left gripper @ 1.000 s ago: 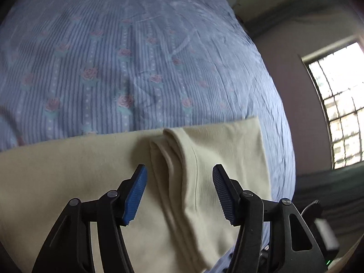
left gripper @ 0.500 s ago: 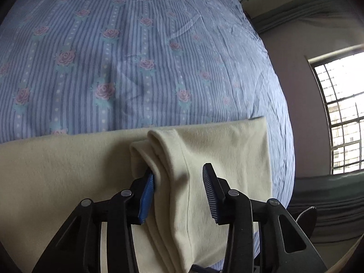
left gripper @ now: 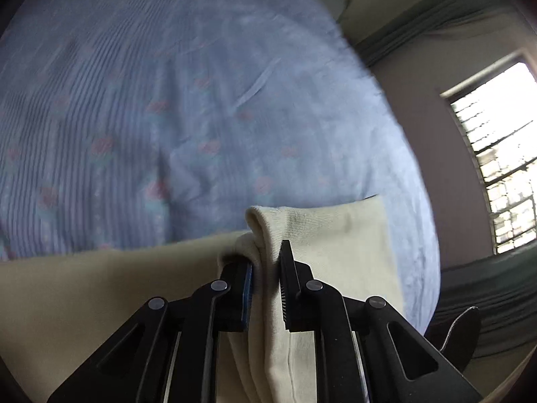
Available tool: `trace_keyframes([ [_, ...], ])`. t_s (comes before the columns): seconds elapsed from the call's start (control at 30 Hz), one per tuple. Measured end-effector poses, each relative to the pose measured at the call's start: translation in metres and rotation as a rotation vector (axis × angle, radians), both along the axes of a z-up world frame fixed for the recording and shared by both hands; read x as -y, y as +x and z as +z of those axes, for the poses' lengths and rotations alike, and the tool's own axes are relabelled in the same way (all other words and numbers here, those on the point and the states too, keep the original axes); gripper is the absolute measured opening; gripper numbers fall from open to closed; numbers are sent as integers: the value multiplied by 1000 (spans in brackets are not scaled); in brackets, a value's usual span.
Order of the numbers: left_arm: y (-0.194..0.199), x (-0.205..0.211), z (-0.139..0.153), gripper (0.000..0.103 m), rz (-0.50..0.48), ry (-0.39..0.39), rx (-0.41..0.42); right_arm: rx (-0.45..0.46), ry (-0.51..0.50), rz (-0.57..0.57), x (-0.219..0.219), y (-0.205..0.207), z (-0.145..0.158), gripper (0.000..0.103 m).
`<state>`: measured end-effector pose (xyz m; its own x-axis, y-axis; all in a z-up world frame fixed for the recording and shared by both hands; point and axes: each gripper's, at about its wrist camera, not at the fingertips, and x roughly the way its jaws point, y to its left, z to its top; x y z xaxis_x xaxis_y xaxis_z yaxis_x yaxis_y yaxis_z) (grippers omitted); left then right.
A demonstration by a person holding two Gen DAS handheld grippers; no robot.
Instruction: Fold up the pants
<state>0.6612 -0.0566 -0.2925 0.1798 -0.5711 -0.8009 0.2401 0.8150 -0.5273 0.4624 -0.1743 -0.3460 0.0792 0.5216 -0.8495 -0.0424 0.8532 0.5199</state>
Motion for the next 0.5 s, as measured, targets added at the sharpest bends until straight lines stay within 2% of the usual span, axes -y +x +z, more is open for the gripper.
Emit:
trace_keyframes([
  [0.03, 1, -4, -11, 16, 19, 20, -37, 2, 5, -23, 2, -2, 3, 3],
  [0.1, 3, -11, -20, 18, 51, 16, -51, 46, -16, -56, 13, -6, 16, 6],
  [0.17, 5, -13, -24, 20, 69, 16, -59, 70, -49, -99, 25, -4, 25, 23],
  [0.2, 6, -11, -25, 20, 67, 32, -58, 86, -72, -114, 24, -1, 28, 36],
  [0.23, 6, -9, -26, 20, 62, 43, -57, 101, -91, -102, 23, 2, 28, 38],
  [0.43, 9, -4, -25, 21, 49, 38, -70, 88, -190, 2, -2, 15, 6, 37],
  [0.47, 10, -4, -25, 21, 42, 45, -69, 76, -200, -2, -3, 16, 0, 35],
  [0.5, 9, -5, -24, 21, 38, 49, -68, 78, -220, -9, -2, 16, -3, 23],
])
